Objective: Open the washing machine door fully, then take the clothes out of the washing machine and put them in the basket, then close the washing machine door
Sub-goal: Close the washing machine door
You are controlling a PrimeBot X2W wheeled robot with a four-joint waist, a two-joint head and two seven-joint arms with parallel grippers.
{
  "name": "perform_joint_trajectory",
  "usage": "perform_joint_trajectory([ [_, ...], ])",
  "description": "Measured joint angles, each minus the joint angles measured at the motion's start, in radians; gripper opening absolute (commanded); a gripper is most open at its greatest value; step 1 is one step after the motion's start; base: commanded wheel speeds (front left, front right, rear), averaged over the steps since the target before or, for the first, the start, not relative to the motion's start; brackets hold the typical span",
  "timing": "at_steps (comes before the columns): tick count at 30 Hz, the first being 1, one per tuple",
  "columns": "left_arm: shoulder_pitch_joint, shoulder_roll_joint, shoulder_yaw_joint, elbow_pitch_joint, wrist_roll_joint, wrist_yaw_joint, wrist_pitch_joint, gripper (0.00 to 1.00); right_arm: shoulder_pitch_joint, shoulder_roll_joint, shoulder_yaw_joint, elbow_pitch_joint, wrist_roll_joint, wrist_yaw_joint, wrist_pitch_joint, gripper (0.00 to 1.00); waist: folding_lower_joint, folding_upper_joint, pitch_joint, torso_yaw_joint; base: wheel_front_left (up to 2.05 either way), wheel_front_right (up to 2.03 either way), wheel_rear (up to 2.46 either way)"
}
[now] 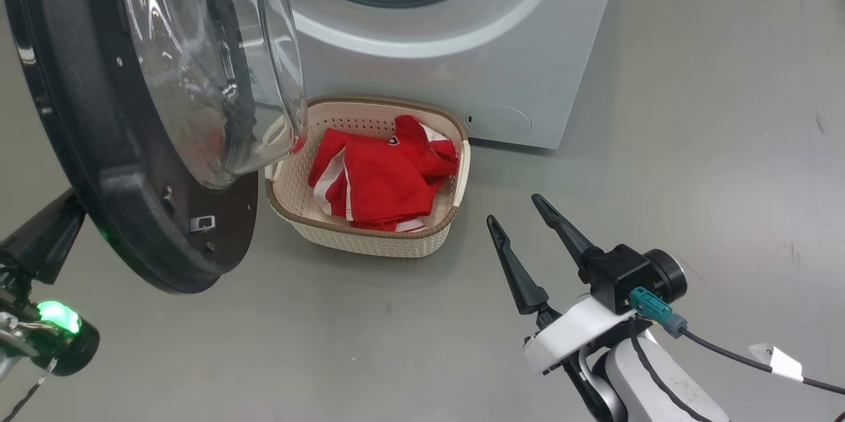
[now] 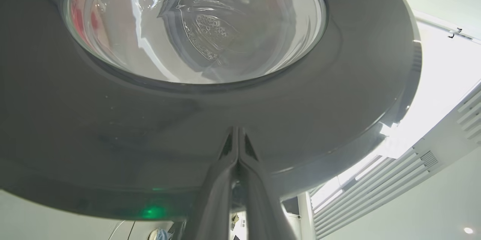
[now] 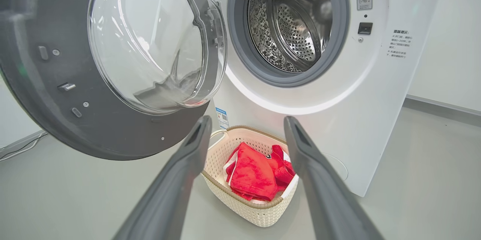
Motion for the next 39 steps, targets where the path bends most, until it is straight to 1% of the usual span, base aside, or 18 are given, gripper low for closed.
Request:
perform_joint_trajectory([
  [5, 0.024, -0.009, 0.002, -0.018, -0.034, 0.000, 0.005, 0.00, 0.000, 0.000, 0.012, -0.002, 0.005, 0.000, 0.000, 1.00, 0.0000, 0.0000, -0.003, -0.020, 0.00, 0.00, 0.00],
  [12, 0.034, -0.036, -0.005, -0.043, -0.043, 0.001, 0.016, 0.00, 0.000, 0.000, 0.016, -0.012, 0.010, -0.001, 0.000, 1.00, 0.0000, 0.0000, 0.003, -0.059, 0.00, 0.00, 0.00],
  [15, 0.036, -0.045, -0.005, -0.055, -0.043, 0.001, 0.016, 0.00, 0.000, 0.000, 0.016, -0.018, 0.012, -0.009, 0.000, 1.00, 0.0000, 0.0000, 0.007, -0.079, 0.00, 0.00, 0.00],
  [16, 0.037, -0.052, -0.007, -0.061, -0.043, 0.001, 0.016, 0.00, 0.000, 0.000, 0.017, -0.022, 0.012, -0.010, 0.000, 1.00, 0.0000, 0.0000, 0.010, -0.094, 0.00, 0.00, 0.00],
  [23, 0.040, -0.063, -0.014, -0.072, -0.043, 0.001, 0.012, 0.00, 0.000, 0.000, 0.021, -0.035, 0.014, -0.012, 0.000, 1.00, 0.0000, 0.0000, 0.018, -0.141, 0.00, 0.00, 0.00],
  [27, 0.043, -0.064, -0.014, -0.082, -0.043, 0.002, 0.010, 0.00, 0.000, 0.000, 0.024, -0.045, 0.023, -0.021, 0.000, 1.00, 0.0000, 0.0000, 0.024, -0.176, 0.00, 0.00, 0.00],
  [28, 0.043, -0.068, -0.012, -0.087, -0.043, 0.002, -0.001, 0.00, 0.000, 0.000, 0.025, -0.049, 0.023, -0.028, 0.000, 1.00, 0.0000, 0.0000, 0.027, -0.194, 0.00, 0.00, 0.00],
  [29, 0.043, -0.068, -0.012, -0.087, -0.043, 0.002, -0.001, 0.00, 0.000, 0.000, 0.025, -0.049, 0.023, -0.028, 0.000, 1.00, 0.0000, 0.0000, 0.027, -0.194, 0.00, 0.00, 0.00],
  [35, 0.043, -0.081, -0.006, -0.086, -0.042, 0.002, -0.033, 0.00, 0.000, 0.000, 0.033, -0.066, 0.032, -0.030, 0.000, 1.00, 0.0000, 0.0000, 0.038, -0.247, 0.00, 0.00, 0.00],
  [39, 0.042, -0.090, -0.006, -0.085, -0.040, 0.002, -0.049, 0.00, 0.000, 0.000, 0.035, -0.069, 0.032, -0.038, 0.000, 1.00, 0.0000, 0.0000, 0.045, -0.281, 0.00, 0.00, 0.00],
])
